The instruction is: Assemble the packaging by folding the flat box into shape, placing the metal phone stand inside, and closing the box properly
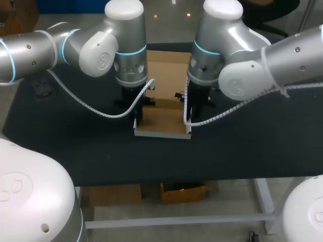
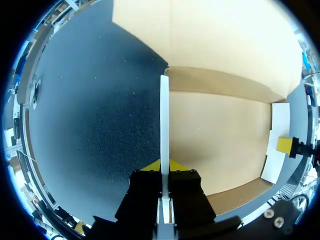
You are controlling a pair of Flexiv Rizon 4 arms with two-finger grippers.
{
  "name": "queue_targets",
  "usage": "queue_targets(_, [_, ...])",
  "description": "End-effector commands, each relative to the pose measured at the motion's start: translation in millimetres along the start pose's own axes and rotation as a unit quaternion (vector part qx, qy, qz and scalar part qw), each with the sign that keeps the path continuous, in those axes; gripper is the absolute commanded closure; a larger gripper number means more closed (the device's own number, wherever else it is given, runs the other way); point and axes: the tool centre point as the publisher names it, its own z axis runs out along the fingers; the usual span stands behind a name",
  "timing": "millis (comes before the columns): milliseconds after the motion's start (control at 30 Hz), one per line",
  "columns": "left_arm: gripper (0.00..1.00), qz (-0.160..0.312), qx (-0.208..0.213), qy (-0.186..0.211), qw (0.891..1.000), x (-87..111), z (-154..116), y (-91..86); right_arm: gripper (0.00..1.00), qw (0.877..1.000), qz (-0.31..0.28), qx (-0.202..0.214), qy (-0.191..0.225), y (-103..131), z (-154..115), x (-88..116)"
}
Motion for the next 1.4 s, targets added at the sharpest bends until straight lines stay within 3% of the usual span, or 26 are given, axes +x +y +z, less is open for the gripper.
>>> queue_targets(33, [1.00, 0.000, 0.000, -0.002, 1.000, 2.3, 0, 0.4, 0.89, 1.000, 0.008, 0.002, -0.022, 3, 13, 8])
queue_targets(400, [1.00, 0.000, 0.000, -0.002, 1.000, 2.3, 0, 0.4, 0.91, 0.999, -0.017, 0.000, -0.029, 5, 15, 4])
queue_targets(800, [1.00, 0.000, 0.000, -0.002, 1.000, 2.3, 0, 0.4, 0.90, 0.996, -0.090, 0.007, -0.021, 6, 7, 0])
queue_targets(1400, [1.00, 0.000, 0.000, -0.002, 1.000, 2.3, 0, 0.4, 0.93, 0.994, -0.098, 0.011, -0.057, 13, 10, -3])
